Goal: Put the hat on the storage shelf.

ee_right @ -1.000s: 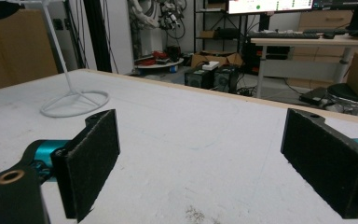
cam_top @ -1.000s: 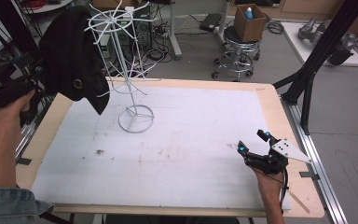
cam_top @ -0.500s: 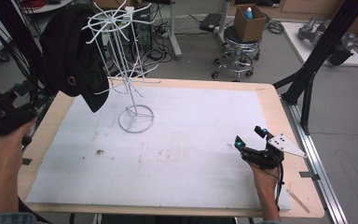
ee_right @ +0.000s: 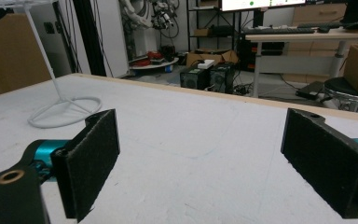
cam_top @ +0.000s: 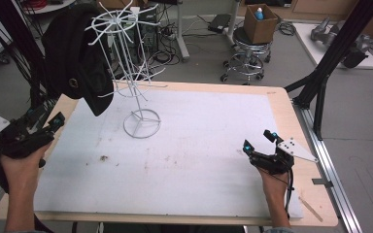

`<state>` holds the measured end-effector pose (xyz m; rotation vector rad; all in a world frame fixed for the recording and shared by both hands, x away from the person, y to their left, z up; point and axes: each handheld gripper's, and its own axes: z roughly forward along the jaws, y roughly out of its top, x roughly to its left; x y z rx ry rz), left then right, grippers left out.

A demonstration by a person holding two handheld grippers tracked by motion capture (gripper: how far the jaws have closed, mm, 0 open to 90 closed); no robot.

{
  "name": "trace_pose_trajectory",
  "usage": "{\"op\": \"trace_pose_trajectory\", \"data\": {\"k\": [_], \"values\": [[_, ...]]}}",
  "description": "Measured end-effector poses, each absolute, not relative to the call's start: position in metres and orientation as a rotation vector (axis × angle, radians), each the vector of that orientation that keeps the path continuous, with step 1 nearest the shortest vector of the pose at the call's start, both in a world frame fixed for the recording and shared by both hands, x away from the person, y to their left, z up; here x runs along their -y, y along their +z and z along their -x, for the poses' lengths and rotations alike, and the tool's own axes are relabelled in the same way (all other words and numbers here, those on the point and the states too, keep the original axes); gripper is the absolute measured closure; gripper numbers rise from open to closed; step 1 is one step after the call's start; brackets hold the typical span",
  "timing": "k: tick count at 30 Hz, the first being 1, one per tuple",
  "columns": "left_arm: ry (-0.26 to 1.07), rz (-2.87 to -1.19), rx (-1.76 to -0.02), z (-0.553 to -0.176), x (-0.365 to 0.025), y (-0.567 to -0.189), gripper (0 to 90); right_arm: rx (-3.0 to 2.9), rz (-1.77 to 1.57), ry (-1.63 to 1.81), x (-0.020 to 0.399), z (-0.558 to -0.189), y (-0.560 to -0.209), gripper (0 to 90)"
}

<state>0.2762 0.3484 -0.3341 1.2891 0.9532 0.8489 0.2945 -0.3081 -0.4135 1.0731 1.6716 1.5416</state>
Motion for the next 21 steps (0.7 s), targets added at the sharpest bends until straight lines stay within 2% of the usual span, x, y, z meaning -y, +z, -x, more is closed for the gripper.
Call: {"op": "trace_pose_trajectory", "data": {"k": [10,21], "values": [[0.846,-1.295,-1.023,-0.278,-0.346,-0.369,21.8,-1.682,-1.078,1.519,0.307,-0.295,-0.415,10.7],[0.791,-1.402,-1.023,-0.288,-0.323,-0.399,20.8,-1.698,-1.093,1.502,0.305,-0.296,-0.417,10.7]]}}
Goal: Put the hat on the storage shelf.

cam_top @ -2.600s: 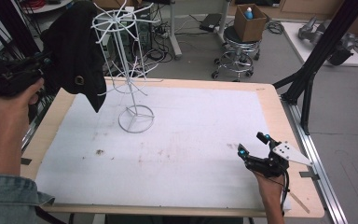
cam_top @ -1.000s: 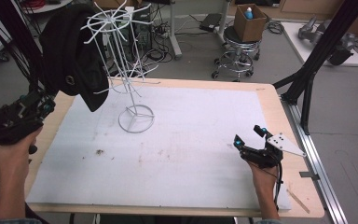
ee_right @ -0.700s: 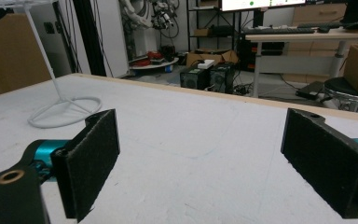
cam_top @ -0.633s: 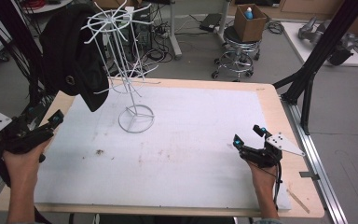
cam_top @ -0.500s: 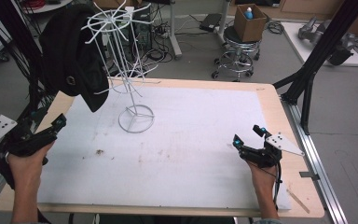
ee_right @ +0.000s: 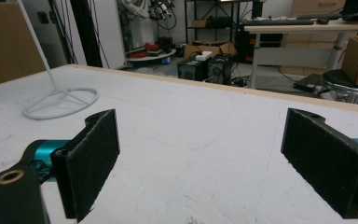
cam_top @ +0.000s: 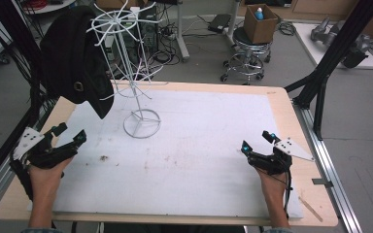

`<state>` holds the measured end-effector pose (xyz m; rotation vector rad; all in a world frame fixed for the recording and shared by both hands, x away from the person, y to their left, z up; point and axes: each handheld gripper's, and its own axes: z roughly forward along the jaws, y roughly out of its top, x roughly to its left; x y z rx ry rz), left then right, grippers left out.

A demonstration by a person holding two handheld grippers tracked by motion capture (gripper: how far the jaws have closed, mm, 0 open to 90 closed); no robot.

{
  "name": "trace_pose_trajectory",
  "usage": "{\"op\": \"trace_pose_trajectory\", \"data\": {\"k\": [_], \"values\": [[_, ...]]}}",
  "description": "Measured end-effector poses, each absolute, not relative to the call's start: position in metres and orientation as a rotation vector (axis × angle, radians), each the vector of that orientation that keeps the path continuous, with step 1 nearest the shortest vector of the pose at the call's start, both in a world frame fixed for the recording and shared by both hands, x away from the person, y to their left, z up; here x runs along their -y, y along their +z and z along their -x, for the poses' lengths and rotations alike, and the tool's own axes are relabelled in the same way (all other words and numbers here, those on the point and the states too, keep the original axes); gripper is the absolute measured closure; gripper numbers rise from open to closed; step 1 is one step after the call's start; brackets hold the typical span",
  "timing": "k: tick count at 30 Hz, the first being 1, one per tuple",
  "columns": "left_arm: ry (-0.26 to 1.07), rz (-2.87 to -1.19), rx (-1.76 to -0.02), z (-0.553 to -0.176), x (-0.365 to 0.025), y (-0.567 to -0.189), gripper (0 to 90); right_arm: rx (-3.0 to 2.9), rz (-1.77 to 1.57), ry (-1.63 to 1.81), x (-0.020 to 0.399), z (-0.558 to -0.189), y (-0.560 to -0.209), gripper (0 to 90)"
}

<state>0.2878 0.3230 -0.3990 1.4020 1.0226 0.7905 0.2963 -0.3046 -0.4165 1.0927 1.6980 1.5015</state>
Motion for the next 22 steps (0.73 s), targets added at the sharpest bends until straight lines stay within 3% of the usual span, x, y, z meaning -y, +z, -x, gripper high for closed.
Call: {"op": "trace_pose_trajectory", "data": {"k": [9,22], "values": [[0.757,-1.483,-1.022,-0.296,-0.301,-0.415,20.3,-1.740,-1.113,1.444,0.302,-0.298,-0.419,10.7],[0.751,-1.526,-1.045,-0.301,-0.298,-0.423,20.0,-1.763,-1.122,1.417,0.301,-0.297,-0.421,10.7]]}}
